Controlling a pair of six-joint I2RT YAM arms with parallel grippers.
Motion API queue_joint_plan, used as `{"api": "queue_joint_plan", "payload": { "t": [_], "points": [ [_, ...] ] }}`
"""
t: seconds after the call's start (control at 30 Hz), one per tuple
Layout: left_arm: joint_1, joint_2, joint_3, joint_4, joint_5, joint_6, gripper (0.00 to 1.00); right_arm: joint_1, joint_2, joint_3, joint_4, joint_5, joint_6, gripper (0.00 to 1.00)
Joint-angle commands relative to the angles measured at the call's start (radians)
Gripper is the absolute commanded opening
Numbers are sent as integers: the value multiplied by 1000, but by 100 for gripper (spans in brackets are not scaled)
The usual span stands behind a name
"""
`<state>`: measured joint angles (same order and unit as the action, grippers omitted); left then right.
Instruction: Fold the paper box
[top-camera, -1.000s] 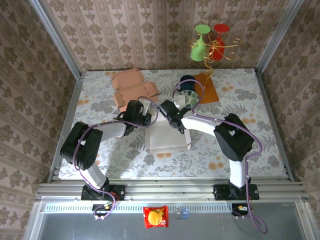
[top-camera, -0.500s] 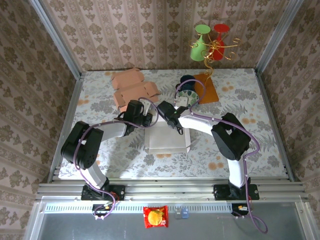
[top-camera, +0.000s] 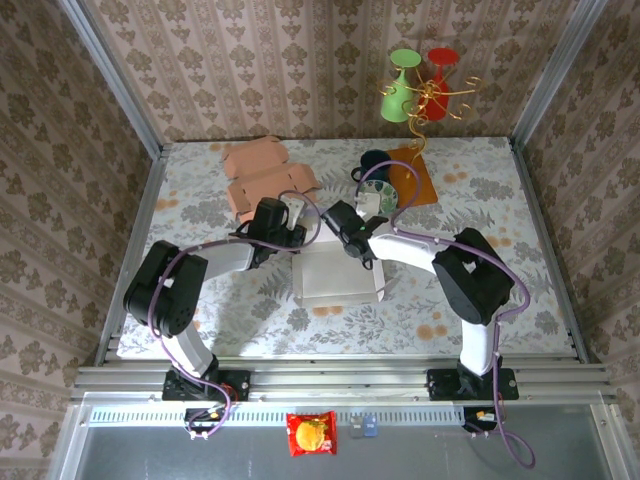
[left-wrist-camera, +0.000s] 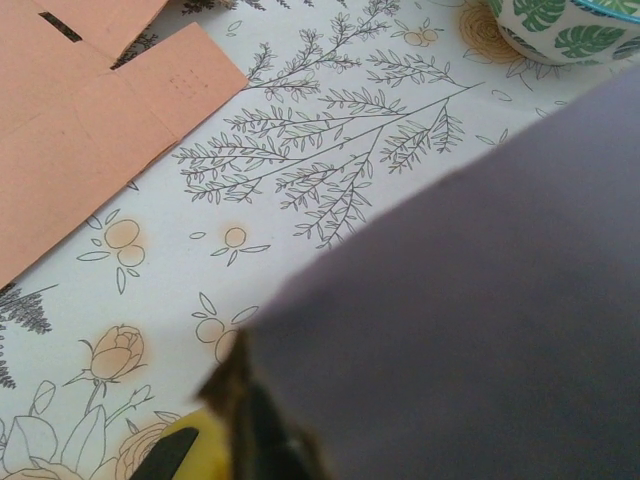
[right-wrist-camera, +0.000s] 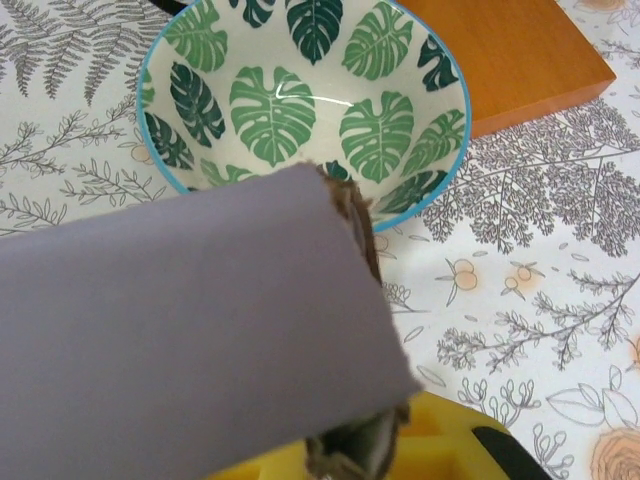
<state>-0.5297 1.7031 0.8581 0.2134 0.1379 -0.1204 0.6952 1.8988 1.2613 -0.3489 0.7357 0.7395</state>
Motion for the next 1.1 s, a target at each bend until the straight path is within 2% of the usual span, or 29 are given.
{"api": "queue_joint_plan", "payload": {
  "t": [0.0, 0.07, 0.1, 0.23, 0.4, 0.7, 0.9, 1.07],
  "points": [
    [-3, 14, 24, -8, 31, -15, 0, -15, -21, -16, 11, -36, -25, 14],
    [-3, 12, 28, -14, 31, -16, 0, -30, -25, -25, 21, -63, -29, 1],
    [-3, 12, 30, -18, 31, -18, 0, -35, -28, -26, 22, -75, -30, 0],
    [-5, 7, 54, -52, 30, -34, 0, -37, -38, -9, -24, -103, -11, 0],
    [-23, 2, 95, -138, -22, -83, 0, -39, -47, 19, -133, -144, 51, 0],
    [-29, -21, 64, -104, -22, -131, 3, -47, -15, 83, -254, -191, 61, 0],
    [-40, -27, 48, -53, -10, -117, 0, -44, -11, 89, -246, -209, 74, 0],
    [-86, -3, 59, -47, -110, -138, 0, -38, -13, 77, -222, -226, 93, 0]
  ]
}}
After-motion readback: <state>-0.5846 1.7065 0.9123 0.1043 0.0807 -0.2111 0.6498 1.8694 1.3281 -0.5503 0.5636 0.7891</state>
